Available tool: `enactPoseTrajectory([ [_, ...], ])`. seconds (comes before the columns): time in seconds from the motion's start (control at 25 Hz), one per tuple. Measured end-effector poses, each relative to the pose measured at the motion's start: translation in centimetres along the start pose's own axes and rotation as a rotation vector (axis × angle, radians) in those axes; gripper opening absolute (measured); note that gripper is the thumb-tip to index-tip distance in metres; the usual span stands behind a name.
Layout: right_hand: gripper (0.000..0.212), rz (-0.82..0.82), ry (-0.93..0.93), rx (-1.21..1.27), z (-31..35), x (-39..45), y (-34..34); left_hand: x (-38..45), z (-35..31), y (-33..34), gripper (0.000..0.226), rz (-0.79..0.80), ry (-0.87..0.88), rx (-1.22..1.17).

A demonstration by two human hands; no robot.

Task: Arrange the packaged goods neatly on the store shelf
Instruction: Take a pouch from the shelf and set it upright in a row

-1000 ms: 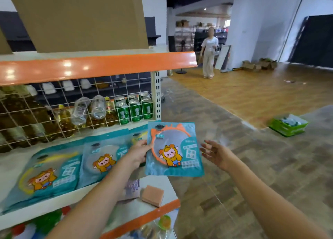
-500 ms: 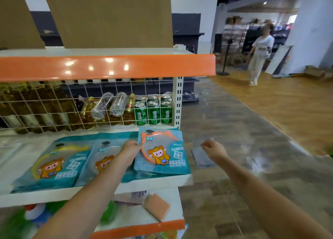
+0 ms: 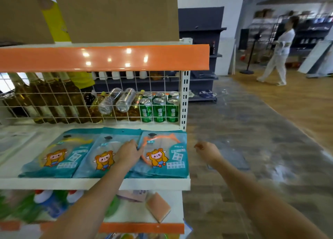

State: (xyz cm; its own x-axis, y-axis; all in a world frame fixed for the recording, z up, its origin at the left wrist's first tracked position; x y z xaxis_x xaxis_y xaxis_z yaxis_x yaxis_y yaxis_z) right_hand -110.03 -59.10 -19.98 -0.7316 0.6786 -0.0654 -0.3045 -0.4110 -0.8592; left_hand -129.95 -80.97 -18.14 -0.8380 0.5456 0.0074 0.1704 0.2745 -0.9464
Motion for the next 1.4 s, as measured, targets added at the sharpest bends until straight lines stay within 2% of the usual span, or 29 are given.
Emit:
enactPoseTrajectory([
  [0.24,0.027,-0.100,-0.162,-0.078,4.9,1.6,-3.0,-1.2,-0.3,-1.5,0.037,-0.044,0.107,0.190],
  [0.36,0.027,-0.157,-0.307,-0.086,9.6,2.0,-3.6,-2.1,0.4,-2.9,0.043,-0.048,0.117,0.241],
  [0.44,0.028,-0.132,-0.421,-0.120,13.4,1.9,-2.0,-2.8,2.0,-3.6,0.045,-0.057,0.095,0.289],
  [0.6,0.030,-0.004,-0.592,-0.192,20.1,1.8,3.4,-4.9,6.7,-5.3,0.046,-0.038,-0.017,0.327],
  [0.8,0.032,0.110,-0.815,-0.245,31.2,-1.2,10.1,-9.5,16.4,-9.2,0.049,-0.068,-0.247,0.357],
  [1.08,0.032,0.197,-1.139,-0.198,46.6,-11.6,19.4,-18.4,30.0,-13.7,0.049,-0.098,-0.534,0.285],
  [1.28,0.030,0.342,-1.244,-0.230,54.3,-18.9,27.2,-24.8,38.7,-16.0,0.047,-0.082,-0.671,0.261],
  [1.4,0.031,0.357,-1.304,-0.241,59.2,-22.4,30.3,-28.0,44.6,-18.4,0.045,-0.099,-0.762,0.259],
])
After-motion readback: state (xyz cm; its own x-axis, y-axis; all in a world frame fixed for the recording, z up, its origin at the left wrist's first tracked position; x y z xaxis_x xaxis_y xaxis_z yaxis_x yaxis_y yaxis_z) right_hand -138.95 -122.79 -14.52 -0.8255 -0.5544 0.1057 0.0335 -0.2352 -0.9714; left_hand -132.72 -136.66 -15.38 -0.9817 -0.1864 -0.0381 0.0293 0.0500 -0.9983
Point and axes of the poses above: each hand's wrist, its own x-axis towards the middle knuckle, its own y-axis out of the palm, z = x × y, the point moved 8 cm from there along x, towards the middle knuckle, and after that the axes turned 2 degrees about z, right-handed, at the moved point
